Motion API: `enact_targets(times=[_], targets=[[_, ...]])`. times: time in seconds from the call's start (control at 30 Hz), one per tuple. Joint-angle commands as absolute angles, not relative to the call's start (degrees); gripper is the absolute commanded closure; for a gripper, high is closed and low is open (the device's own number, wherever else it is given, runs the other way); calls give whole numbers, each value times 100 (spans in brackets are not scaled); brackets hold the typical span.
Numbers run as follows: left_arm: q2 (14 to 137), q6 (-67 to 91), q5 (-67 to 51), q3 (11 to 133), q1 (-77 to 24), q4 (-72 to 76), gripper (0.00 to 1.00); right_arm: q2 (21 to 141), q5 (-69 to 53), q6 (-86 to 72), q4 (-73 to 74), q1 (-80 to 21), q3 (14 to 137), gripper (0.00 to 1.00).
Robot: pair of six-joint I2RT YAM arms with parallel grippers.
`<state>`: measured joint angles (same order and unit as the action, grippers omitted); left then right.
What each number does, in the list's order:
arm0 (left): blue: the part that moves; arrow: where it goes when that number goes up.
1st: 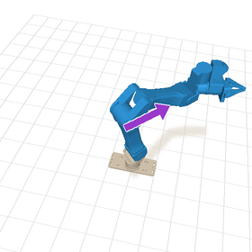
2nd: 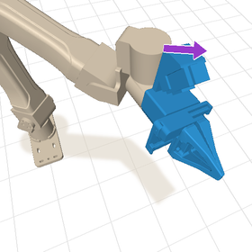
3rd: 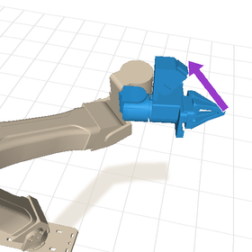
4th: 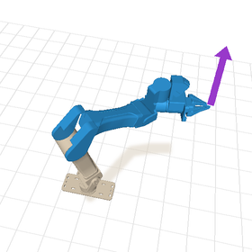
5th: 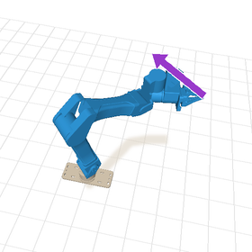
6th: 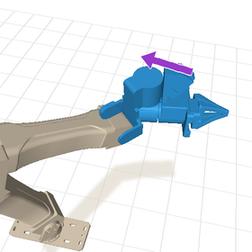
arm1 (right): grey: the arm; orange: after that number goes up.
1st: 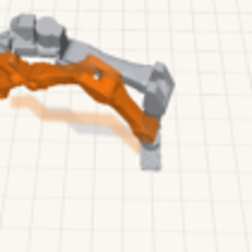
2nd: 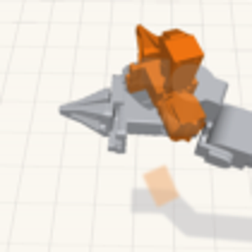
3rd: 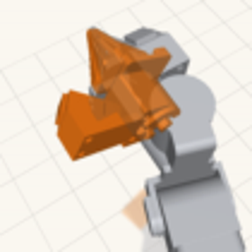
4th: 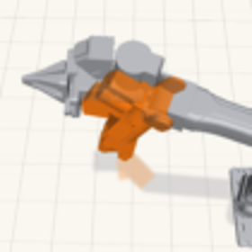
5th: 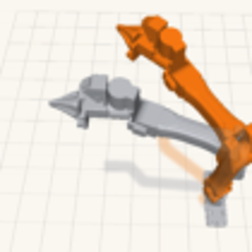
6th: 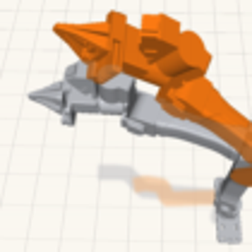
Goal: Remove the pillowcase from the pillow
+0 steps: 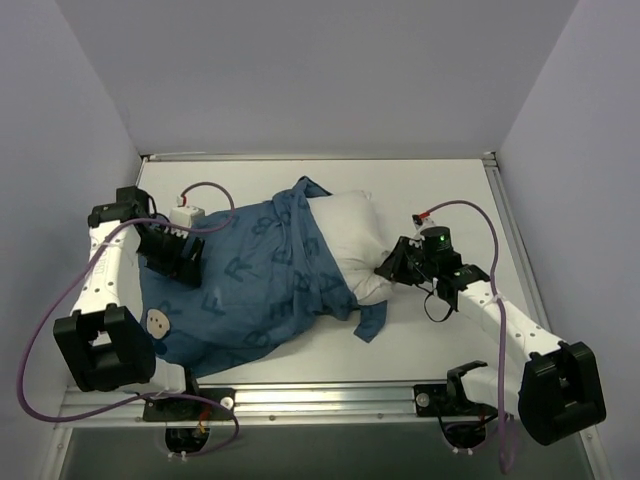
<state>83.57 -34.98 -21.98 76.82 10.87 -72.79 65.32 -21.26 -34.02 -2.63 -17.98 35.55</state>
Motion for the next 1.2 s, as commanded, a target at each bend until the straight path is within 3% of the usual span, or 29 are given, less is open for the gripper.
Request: enact_targets(times=[0.0,0.03,0.07,0.17,0.3,0.43,0.47,0.5,0.6,0.8,1.0,1.17], targets=[[8488,-3623,-2270,7269,958,-6526,19,6565,-1995,-3375,-457,-1749,3683,100],[8656,-3534,-2172,7303,923,-6321,32,6574,-2004,-3392,-483,-1749,3622,100],[8857,-3446,-2093,7391,818,-6163,55,6557,-2013,-3445,-544,-1740,3578,100],[9718,-2990,-1628,8031,372,-5260,98,6565,-2065,-3568,-685,-1749,3446,100],[10465,-2865,-766,9173,-472,-4616,98,6627,-2118,-3726,-870,-1749,3375,100],[11214,-2506,-466,10711,-712,-4579,98,6723,-2039,-3867,-1019,-1740,3454,100],[11337,-2435,-457,11236,-695,-4614,94,6750,-2013,-3885,-1089,-1740,3515,100],[11494,-2400,-483,11433,-677,-4780,65,6785,-2004,-3893,-1133,-1732,3542,100],[11366,-2522,-1132,11637,-545,-5201,6,6987,-2021,-3911,-1265,-1731,3647,100],[9918,-2845,-2784,10445,640,-5492,6,7189,-2074,-3859,-1406,-1723,3744,100],[8905,-3682,-1268,8406,1020,-5029,6,7242,-2144,-3744,-1459,-1679,3727,100],[8631,-3568,-774,6674,976,-3292,6,7242,-2180,-3692,-1433,-1591,3735,100]])
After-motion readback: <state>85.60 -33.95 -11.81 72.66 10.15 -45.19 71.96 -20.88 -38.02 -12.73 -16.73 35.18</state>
